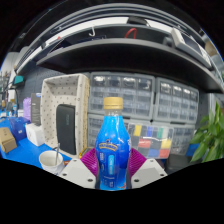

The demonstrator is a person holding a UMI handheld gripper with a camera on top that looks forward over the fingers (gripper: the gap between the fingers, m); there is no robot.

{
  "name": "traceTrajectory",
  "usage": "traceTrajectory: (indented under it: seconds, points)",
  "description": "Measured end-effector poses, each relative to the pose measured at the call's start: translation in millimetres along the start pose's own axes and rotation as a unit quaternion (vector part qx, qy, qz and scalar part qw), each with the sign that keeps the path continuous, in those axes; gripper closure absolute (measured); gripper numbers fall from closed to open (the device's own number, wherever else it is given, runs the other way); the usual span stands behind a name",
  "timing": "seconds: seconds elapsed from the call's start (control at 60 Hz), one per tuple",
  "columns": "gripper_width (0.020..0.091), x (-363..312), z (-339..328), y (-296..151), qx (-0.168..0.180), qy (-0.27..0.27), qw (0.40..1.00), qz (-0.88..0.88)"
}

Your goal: Pour water

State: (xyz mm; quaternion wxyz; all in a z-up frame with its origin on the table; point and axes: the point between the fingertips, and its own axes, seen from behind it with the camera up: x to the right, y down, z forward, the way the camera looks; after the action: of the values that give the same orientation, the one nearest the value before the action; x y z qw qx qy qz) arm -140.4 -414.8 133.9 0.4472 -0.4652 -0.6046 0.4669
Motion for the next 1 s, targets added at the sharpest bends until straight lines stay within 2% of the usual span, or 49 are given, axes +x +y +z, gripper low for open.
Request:
traceTrajectory:
  seconds: [0.217,0.233,0.25,0.4,0.6,0.617,0.633,0.717,1.0]
  points:
    - [0.0750,-2.4,6.2,44.3,-0.010,-0.013,1.000,0.024]
    - [0.0697,-3.1,6.9,50.1,-0.016,-0.015,0.999,0.028]
    - [0.0745,-2.3,8.0,45.4,-0.001,-0.015,0.999,0.034]
    - [0.0736,1.5,4.4,47.9,0.003,-0.009,0.999,0.044]
    - [0.0578,4.2,-0.2,49.2,-0.004,-0.003,0.998,0.061]
    - [0.0544,3.8,-0.8,50.1,-0.008,-0.002,0.998,0.063]
    - [0.0469,4.3,-1.5,51.3,-0.013,0.000,0.998,0.066]
    - [0.0260,5.2,-10.0,55.0,-0.028,0.007,0.997,0.076]
    - [0.0272,-3.5,-77.1,60.0,-0.049,0.036,0.994,0.096]
